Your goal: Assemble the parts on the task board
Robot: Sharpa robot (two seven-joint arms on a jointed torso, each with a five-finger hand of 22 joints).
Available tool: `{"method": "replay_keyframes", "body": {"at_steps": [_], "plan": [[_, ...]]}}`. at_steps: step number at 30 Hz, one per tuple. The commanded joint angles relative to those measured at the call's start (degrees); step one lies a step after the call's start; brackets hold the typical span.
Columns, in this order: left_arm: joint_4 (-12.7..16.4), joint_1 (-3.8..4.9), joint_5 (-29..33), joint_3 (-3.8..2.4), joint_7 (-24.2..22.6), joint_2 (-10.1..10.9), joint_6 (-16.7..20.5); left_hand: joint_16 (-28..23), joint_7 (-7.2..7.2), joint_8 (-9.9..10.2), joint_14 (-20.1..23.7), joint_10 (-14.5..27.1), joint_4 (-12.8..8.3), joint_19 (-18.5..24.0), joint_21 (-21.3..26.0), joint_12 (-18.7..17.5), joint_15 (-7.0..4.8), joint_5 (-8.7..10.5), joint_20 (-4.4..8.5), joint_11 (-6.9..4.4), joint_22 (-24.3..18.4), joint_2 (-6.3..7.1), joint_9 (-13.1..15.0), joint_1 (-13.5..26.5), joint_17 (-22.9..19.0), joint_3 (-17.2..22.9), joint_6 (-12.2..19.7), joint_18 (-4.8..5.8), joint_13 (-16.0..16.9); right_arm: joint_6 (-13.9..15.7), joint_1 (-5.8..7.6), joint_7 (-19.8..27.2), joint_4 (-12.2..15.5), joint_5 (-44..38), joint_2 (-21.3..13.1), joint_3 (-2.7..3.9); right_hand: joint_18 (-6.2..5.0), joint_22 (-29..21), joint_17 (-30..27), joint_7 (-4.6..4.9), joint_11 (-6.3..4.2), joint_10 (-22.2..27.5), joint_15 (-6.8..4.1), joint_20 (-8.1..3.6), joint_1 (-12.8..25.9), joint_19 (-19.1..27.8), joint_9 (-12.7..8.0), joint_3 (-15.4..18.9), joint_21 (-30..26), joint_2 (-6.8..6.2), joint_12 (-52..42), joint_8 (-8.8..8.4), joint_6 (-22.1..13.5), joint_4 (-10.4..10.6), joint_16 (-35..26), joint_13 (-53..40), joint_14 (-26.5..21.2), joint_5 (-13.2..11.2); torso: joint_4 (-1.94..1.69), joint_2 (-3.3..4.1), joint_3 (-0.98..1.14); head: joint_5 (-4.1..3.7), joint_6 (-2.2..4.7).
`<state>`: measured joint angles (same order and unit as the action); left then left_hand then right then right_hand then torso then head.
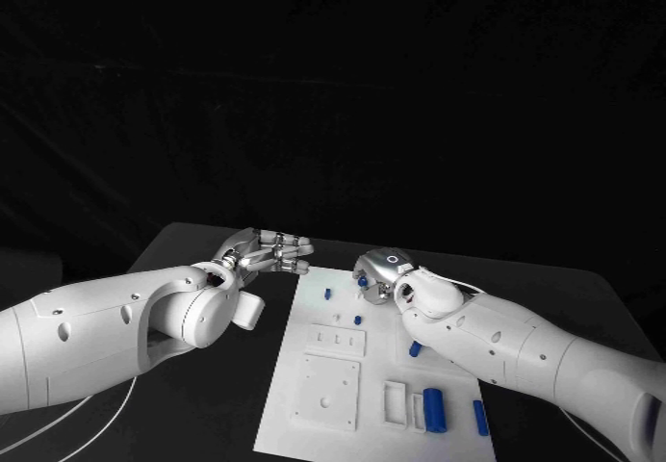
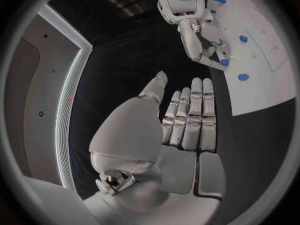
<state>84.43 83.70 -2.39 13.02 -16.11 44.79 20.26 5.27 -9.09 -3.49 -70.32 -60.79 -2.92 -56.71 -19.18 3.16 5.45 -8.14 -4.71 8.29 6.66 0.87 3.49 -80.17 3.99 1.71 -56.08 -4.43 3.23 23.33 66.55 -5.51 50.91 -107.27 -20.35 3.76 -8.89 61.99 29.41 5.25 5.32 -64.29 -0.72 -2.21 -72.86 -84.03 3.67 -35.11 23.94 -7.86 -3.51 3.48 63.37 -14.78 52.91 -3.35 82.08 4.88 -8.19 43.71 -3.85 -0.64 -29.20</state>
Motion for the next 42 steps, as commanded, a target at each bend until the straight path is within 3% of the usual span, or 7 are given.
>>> {"method": "replay_keyframes", "body": {"at_steps": [1,10,15,20,27,34,42], "plan": [[0.1,0.19,-0.3,-0.06,-0.2,0.0,-0.7,-0.3,0.06,0.0,0.2,0.4,0.1,0.0,-0.3,0.3,0.36,0.24,-0.2,-0.02,0.0,-0.14,0.1,0.0,0.0,-0.3,0.2,0.23,0.1,1.6,-0.01,0.6,0.4,0.9,-0.2,-0.01,-0.47,-0.1,-0.1,0.13,0.04,0.3,0.24,0.44,-0.2,-1.3,-0.1,0.3,-0.4,-0.29,0.2,0.08,-0.5,-0.2,-0.2,0.1,0.0,-0.3,0.0,0.01,-0.03,-0.12,0.05],[-0.1,0.21,-0.3,-0.06,-0.2,0.2,-0.7,-0.3,0.06,0.0,0.2,0.6,0.1,0.0,-0.3,0.3,0.37,0.25,-0.21,0.02,-0.1,-0.14,0.1,0.0,0.0,-0.2,0.3,0.22,0.1,5.0,0.0,1.3,3.9,4.2,-3.1,0.36,-0.94,-1.4,-0.4,-0.6,0.73,3.6,0.6,0.86,-1.7,-2.0,-0.1,9.7,-2.5,-1.01,0.2,0.06,-3.1,2.0,-0.6,0.0,0.0,-1.0,0.43,-0.07,0.08,-0.51,0.64],[-0.4,0.32,-0.3,-0.05,-0.2,0.4,-0.8,-0.3,0.03,0.0,0.2,0.6,0.1,0.1,-0.3,0.3,0.39,0.29,-0.23,0.02,-0.2,-0.01,0.1,-0.1,0.0,-0.2,0.4,0.21,0.1,4.6,0.03,1.7,9.2,8.2,-7.7,2.74,-0.67,-2.0,-0.5,-0.07,0.4,2.9,0.42,0.74,-2.6,-2.1,-0.1,16.3,-2.6,-0.92,0.2,0.06,-3.5,4.5,-0.7,0.0,0.0,0.8,1.26,-0.15,0.36,-1.14,1.29],[-0.8,0.37,-0.3,0.06,-0.2,0.5,-1.2,-0.4,0.08,0.0,0.3,-0.7,0.1,0.1,-0.4,0.3,0.31,0.26,-0.19,-0.28,-0.3,-0.16,0.1,-0.3,0.0,-0.1,0.5,0.22,0.1,0.7,0.06,1.1,13.9,12.2,-12.6,4.98,-0.08,-2.0,-0.4,1.57,-0.74,-2.6,-0.38,0.01,-1.3,-2.0,-0.1,15.8,-2.6,-0.47,0.2,0.08,-3.0,4.3,-0.7,0.0,0.1,2.6,2.14,-0.32,0.7,-1.52,1.75],[-1.6,0.38,-0.5,0.32,-0.2,0.6,-1.5,-0.4,0.11,0.0,0.2,-1.3,0.1,0.1,-0.5,0.3,0.22,0.27,-0.08,-0.43,-0.3,-0.26,0.1,-0.3,0.0,-0.1,0.4,0.33,0.1,-6.1,0.07,0.1,17.0,15.3,-18.6,6.38,2.35,-0.8,0.7,0.61,-5.38,-18.9,-3.66,-2.98,-1.0,-2.0,0.0,18.9,-1.0,-0.36,-1.1,0.14,-2.3,4.4,-0.5,-3.0,0.0,4.8,3.39,-0.64,1.23,-2.23,2.02],[-1.8,0.37,-0.6,0.41,-0.2,0.6,-1.8,-0.4,0.12,0.0,0.1,-1.1,0.0,0.1,-0.5,0.3,0.21,0.28,-0.05,-0.38,-0.3,-0.23,0.1,-0.4,0.0,-0.2,0.3,0.36,0.1,-11.0,0.06,-0.6,15.6,16.5,-20.6,6.64,4.16,6.4,7.7,0.56,-6.09,-4.1,-4.14,-3.99,-2.6,-2.2,-0.1,27.2,10.2,1.35,-42.5,0.05,-2.6,4.9,2.7,-46.7,-0.7,7.9,3.84,-0.56,1.92,-2.88,2.07],[-1.9,0.35,-0.8,0.44,-0.1,0.6,-2.0,-0.4,0.1,0.0,0.1,-1.0,0.0,0.1,-0.5,0.3,0.22,0.27,-0.04,-0.35,-0.3,-0.22,0.1,-0.4,0.0,-0.2,0.3,0.38,0.1,-12.2,0.02,-0.2,11.7,17.7,-19.0,6.67,3.79,12.9,18.4,0.58,-5.65,-8.1,-3.67,-3.44,-2.2,-2.3,0.0,28.0,18.3,0.29,-56.7,0.17,-3.5,7.1,6.9,-60.6,-0.5,8.9,3.76,-0.33,2.27,-3.72,2.01]]}}
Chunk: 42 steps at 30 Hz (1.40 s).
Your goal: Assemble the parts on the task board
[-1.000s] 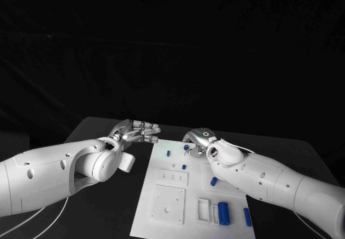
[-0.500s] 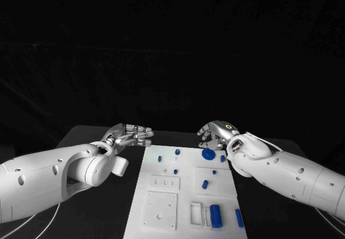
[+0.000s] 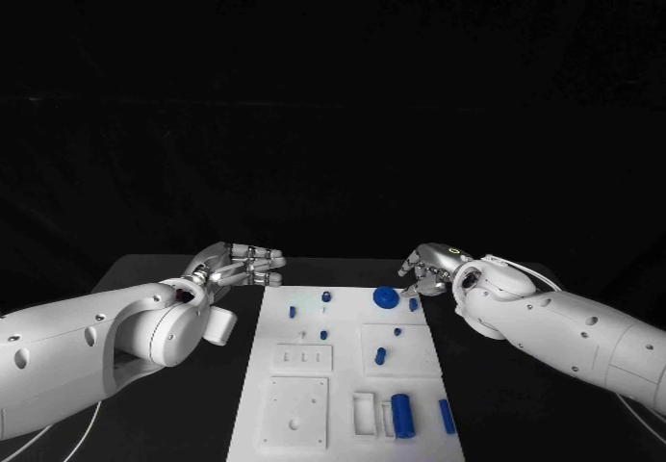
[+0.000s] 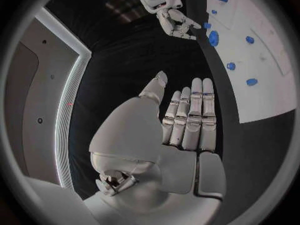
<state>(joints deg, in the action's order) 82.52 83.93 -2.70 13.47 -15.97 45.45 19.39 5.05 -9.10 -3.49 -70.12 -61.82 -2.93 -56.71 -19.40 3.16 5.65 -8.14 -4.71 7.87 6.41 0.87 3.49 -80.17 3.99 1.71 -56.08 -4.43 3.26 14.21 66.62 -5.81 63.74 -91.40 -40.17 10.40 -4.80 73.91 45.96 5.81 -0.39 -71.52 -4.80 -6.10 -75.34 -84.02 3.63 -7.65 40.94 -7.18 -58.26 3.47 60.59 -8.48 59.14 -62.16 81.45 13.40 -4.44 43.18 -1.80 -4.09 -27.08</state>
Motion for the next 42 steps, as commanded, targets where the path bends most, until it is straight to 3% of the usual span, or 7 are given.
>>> {"method": "replay_keyframes", "body": {"at_steps": [1,3,11,20,29,34,42], "plan": [[0.0,0.12,-0.5,-0.02,-0.3,-0.1,-1.1,-0.1,0.1,0.0,-0.1,0.1,0.0,0.1,-0.3,0.3,0.02,0.27,-0.04,0.08,-0.1,-0.22,0.1,-0.4,0.0,-0.2,0.3,0.38,0.1,-3.0,-0.06,0.3,-1.6,2.3,1.2,0.02,-0.34,1.6,3.1,0.04,0.09,-1.0,0.45,0.5,0.1,-2.4,0.0,1.0,2.0,-0.45,-2.7,0.16,-1.1,1.2,1.1,-2.5,0.2,0.5,-0.03,0.21,0.25,-0.28,-0.18],[0.0,0.11,-0.6,-0.01,-0.3,-0.2,-1.2,-0.1,0.1,0.0,-0.1,0.1,0.0,0.1,-0.3,0.3,0.02,0.27,-0.04,0.08,-0.1,-0.22,0.1,-0.4,0.0,-0.2,0.3,0.38,0.1,-3.0,-0.1,0.5,-2.2,2.8,1.7,0.01,-0.54,2.6,4.7,0.15,0.21,-1.1,0.55,0.62,-0.2,-2.3,0.0,1.6,2.4,-0.32,-3.6,0.16,-1.6,1.7,1.3,-3.4,0.3,0.8,-0.14,0.22,0.22,-0.32,-0.28],[-0.1,0.1,-0.7,-0.01,-0.2,-0.4,-1.4,-0.1,0.09,0.0,-0.1,0.2,0.1,0.1,-0.4,0.3,0.04,0.31,-0.05,0.11,-0.1,-0.27,0.1,-0.3,0.0,-0.2,0.5,0.38,0.1,-2.2,-0.37,0.8,-4.3,3.4,3.8,-0.03,-0.57,6.0,9.5,0.14,0.19,-2.2,0.6,0.72,-0.3,-2.9,0.0,2.4,4.8,-0.36,-6.9,0.12,-2.4,2.8,2.7,-6.2,0.9,1.4,-0.69,0.58,0.46,-0.59,-0.5],[0.4,0.11,-1.1,-0.02,-0.1,-0.2,-1.5,-0.1,0.09,0.0,-0.1,0.2,0.1,0.2,-0.3,0.3,0.04,0.31,-0.07,0.11,-0.1,-0.24,0.1,-0.3,0.0,-0.3,0.5,0.38,0.1,-1.8,-0.46,0.4,-6.7,2.1,5.6,-0.17,-0.44,6.6,10.8,0.13,0.21,-2.5,0.62,0.77,-0.3,-3.0,0.0,2.0,6.2,-0.27,-7.7,0.12,-2.4,2.9,3.5,-6.9,1.1,1.8,-1.09,1.05,0.5,-0.82,-0.69],[0.7,0.11,-1.2,-0.03,0.0,-0.1,-1.5,-0.1,0.09,0.0,-0.1,0.2,0.1,0.2,-0.3,0.3,0.04,0.31,-0.07,0.11,-0.1,-0.24,0.1,-0.3,0.0,-0.3,0.5,0.38,0.1,-2.2,-0.49,0.0,-7.8,1.2,6.1,-0.3,-0.29,6.8,12.1,0.15,0.28,-3.0,0.74,0.85,0.1,-2.8,0.0,0.1,7.8,-0.28,-8.9,0.11,-1.7,2.2,4.0,-8.1,1.2,2.3,-1.17,1.37,0.51,-0.88,-0.86],[0.6,0.11,-1.2,-0.03,0.1,-0.1,-1.4,-0.2,0.09,0.0,0.0,0.3,0.3,0.2,-0.4,0.3,0.07,0.3,-0.09,0.12,-0.2,-0.21,0.1,-0.3,0.0,-0.3,0.5,0.38,0.1,-2.9,-0.5,0.0,-7.9,1.0,6.2,-0.42,-0.18,7.0,12.4,0.07,0.23,-3.3,0.78,0.91,0.3,-2.8,-0.1,-0.1,8.5,-0.1,-9.4,0.07,-1.3,1.9,4.2,-8.5,1.2,3.5,-1.04,1.26,0.46,-0.75,-1.12],[0.6,0.11,-1.3,-0.03,0.2,-0.1,-1.5,-0.1,0.08,0.0,0.0,0.4,0.5,0.2,-0.3,0.3,0.08,0.31,-0.11,0.15,-0.3,-0.24,0.0,-0.2,0.0,-0.3,0.6,0.37,0.1,-4.4,-0.51,-0.4,-7.9,0.9,6.3,-0.7,-0.1,7.0,12.9,0.02,0.2,-3.4,0.8,0.91,1.1,-2.7,-0.1,-1.8,9.0,0.34,-9.7,0.08,-0.6,0.9,4.5,-8.8,1.3,5.5,-1.23,1.19,0.47,-0.84,-1.58]]}}
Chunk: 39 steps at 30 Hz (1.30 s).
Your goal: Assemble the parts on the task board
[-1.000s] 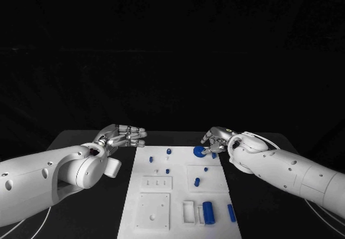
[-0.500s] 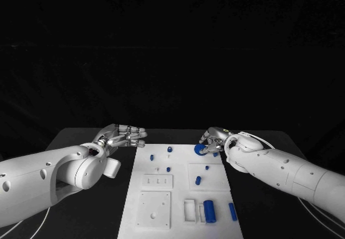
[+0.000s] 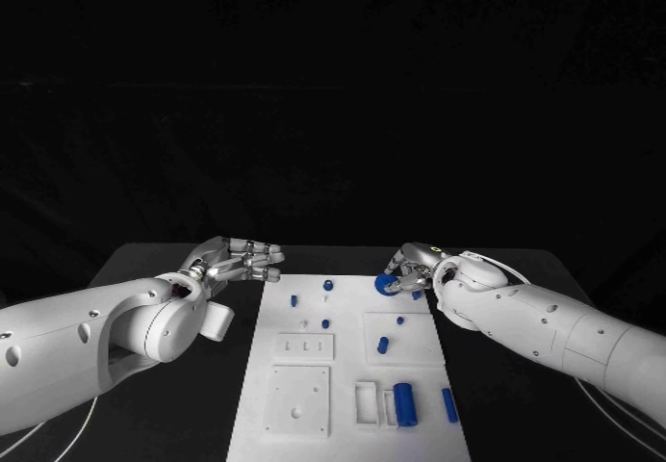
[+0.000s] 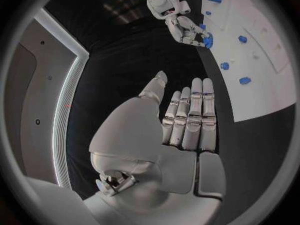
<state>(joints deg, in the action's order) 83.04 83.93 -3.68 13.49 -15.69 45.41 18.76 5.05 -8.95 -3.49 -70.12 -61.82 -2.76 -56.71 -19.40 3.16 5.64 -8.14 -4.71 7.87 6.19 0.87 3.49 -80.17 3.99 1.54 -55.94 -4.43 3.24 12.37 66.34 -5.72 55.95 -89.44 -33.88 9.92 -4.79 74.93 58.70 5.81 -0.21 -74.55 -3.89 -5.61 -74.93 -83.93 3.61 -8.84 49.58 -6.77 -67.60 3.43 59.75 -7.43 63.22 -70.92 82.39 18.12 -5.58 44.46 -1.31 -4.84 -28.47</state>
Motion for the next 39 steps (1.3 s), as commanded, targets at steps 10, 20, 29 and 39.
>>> {"method": "replay_keyframes", "body": {"at_steps": [10,20,29,39], "plan": [[0.2,0.11,-0.3,-0.04,0.4,0.1,-1.1,-0.2,-0.08,0.0,0.0,0.6,0.6,0.2,-0.3,0.3,0.14,0.28,-0.17,0.22,-0.2,-0.14,0.0,-0.1,0.0,-0.2,0.6,0.38,0.1,-6.1,-0.26,-1.1,0.2,-0.8,-0.4,-0.41,-0.11,6.1,0.7,0.27,0.12,-0.2,-0.08,0.45,3.5,-2.6,-0.1,-4.0,1.2,-0.26,-0.3,0.1,0.4,-1.1,0.7,-0.2,0.4,10.1,0.05,-0.1,-0.05,0.18,-0.43],[0.3,0.11,-0.6,-0.04,0.8,0.2,-1.4,-0.2,-0.06,0.0,0.1,1.1,0.7,0.2,-0.2,0.3,0.21,0.32,-0.23,0.34,-0.3,-0.02,0.0,-0.1,0.0,-0.2,0.9,0.36,0.1,-7.0,-0.28,-1.8,0.9,-1.4,-0.6,-0.63,-0.08,6.2,1.3,0.24,-0.06,-0.1,-0.22,0.31,5.9,-2.5,-0.1,-9.3,2.0,-0.93,-0.4,0.08,1.3,-2.1,0.7,-0.4,0.3,15.6,-0.01,-0.16,-0.1,0.29,-0.68],[0.5,0.12,-0.7,-0.04,1.0,0.5,-1.4,-0.2,-0.09,0.0,0.2,1.4,0.9,0.3,-0.1,0.3,0.27,0.34,-0.3,0.42,-0.4,0.12,0.0,-0.1,0.0,-0.1,1.3,0.34,0.1,-2.2,-0.33,-2.1,2.9,-4.7,-0.9,-0.68,0.07,6.3,1.7,-0.29,-0.51,-0.7,-0.68,-0.1,7.4,-2.5,0.0,-13.8,2.8,-1.37,-1.1,0.11,2.9,-2.3,0.7,-1.1,0.4,17.3,0.11,-0.16,-0.16,0.79,-0.5],[0.7,0.13,-0.7,-0.04,1.1,0.7,-1.2,-0.2,-0.07,0.0,0.3,1.5,1.0,0.2,-0.1,0.3,0.29,0.35,-0.33,0.45,-0.4,0.2,0.0,-0.1,0.0,-0.1,1.4,0.31,0.1,4.3,-0.35,-3.9,10.4,-10.9,-2.1,-0.67,0.31,6.5,1.7,-0.84,-0.86,-1.2,-0.95,-0.4,7.2,-2.7,0.0,-14.3,4.1,-1.8,-1.3,0.11,4.8,-1.5,0.6,-1.4,0.5,15.9,0.07,-0.23,-0.25,1.61,-0.26]]}}
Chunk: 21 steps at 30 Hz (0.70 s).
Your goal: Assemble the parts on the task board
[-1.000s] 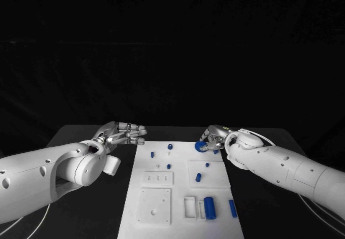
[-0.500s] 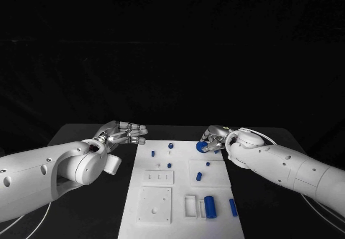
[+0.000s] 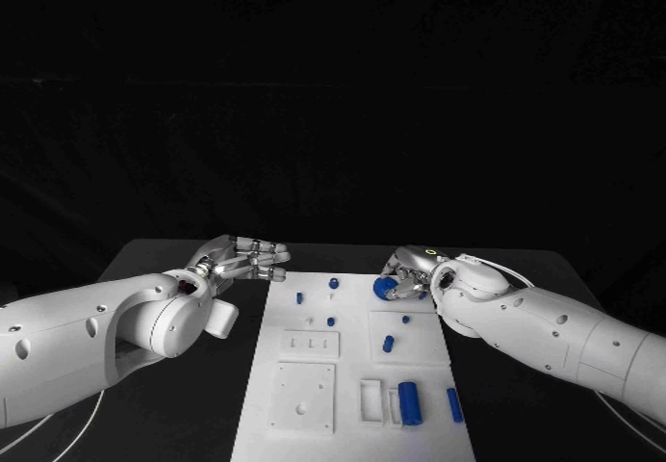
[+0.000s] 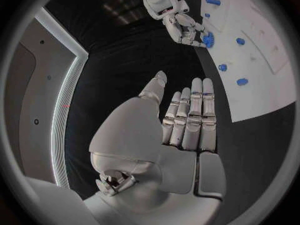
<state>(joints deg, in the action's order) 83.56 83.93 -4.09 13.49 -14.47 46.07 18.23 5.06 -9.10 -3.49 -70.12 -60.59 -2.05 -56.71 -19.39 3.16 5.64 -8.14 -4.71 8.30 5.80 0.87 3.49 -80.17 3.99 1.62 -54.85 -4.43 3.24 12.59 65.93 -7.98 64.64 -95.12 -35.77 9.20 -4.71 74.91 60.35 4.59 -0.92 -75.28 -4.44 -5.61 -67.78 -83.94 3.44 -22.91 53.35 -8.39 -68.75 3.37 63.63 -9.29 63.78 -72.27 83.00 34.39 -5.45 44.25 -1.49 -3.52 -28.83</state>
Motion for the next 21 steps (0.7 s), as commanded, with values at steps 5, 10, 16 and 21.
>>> {"method": "replay_keyframes", "body": {"at_steps": [5,10,16,21], "plan": [[0.2,0.13,-0.3,-0.05,-0.2,0.0,-0.6,-0.2,0.07,0.0,0.3,0.3,0.3,0.2,-0.1,0.3,0.29,0.35,-0.33,0.03,-0.1,0.2,0.0,-0.1,0.0,-0.2,0.3,0.31,0.1,6.3,0.06,-3.3,6.7,-9.2,-0.4,0.05,0.34,6.6,0.0,0.25,-0.24,-0.6,-0.49,-0.47,-0.2,-2.7,0.1,-1.5,0.7,-0.94,-0.1,0.13,1.5,1.2,0.0,-0.1,-0.1,-2.0,-0.03,-0.15,-0.24,0.86,0.27],[0.1,0.13,-0.3,-0.05,-0.2,-0.1,-0.6,-0.1,0.06,0.1,0.3,0.4,0.4,0.2,-0.1,0.3,0.28,0.33,-0.33,0.04,-0.1,0.29,0.0,-0.3,0.0,-0.1,0.7,0.28,0.1,7.1,0.06,-4.2,9.7,-11.3,0.6,0.05,0.39,6.7,-0.1,0.24,-0.19,-0.5,-0.47,-0.48,-0.4,-2.7,0.1,-1.7,0.8,-1.31,0.1,0.13,1.5,1.6,-0.1,0.0,-0.1,-2.5,-0.09,-0.32,-0.54,1.62,0.26],[0.1,0.12,-0.4,-0.04,-0.2,-0.3,-0.6,-0.1,0.06,0.1,0.3,0.4,0.4,0.2,-0.1,0.3,0.28,0.33,-0.33,0.04,-0.1,0.29,0.0,-0.3,0.0,-0.1,0.7,0.28,0.1,7.5,0.05,-4.8,11.0,-13.1,2.9,-0.45,0.4,6.6,-0.1,0.23,-0.17,-0.5,-0.47,-0.48,-0.5,-2.7,0.1,-1.8,0.9,-1.4,0.3,0.17,1.5,1.7,-0.2,0.1,-0.1,-2.8,-0.14,-0.32,-0.63,2.06,0.47],[0.1,0.12,-0.4,-0.04,-0.2,-0.4,-0.6,-0.1,0.06,0.1,0.3,0.4,0.4,0.2,-0.1,0.3,0.28,0.33,-0.33,0.04,-0.1,0.29,0.0,-0.3,0.0,-0.1,0.7,0.28,0.1,7.4,0.03,-5.3,9.9,-14.5,4.6,-1.93,0.41,6.6,-0.3,0.24,-0.13,-0.4,-0.47,-0.47,-0.6,-2.7,0.1,-1.9,0.8,-1.5,0.5,0.15,1.5,1.8,-0.4,0.3,-0.1,-3.2,-0.22,-0.25,-0.73,2.34,0.64]]}}
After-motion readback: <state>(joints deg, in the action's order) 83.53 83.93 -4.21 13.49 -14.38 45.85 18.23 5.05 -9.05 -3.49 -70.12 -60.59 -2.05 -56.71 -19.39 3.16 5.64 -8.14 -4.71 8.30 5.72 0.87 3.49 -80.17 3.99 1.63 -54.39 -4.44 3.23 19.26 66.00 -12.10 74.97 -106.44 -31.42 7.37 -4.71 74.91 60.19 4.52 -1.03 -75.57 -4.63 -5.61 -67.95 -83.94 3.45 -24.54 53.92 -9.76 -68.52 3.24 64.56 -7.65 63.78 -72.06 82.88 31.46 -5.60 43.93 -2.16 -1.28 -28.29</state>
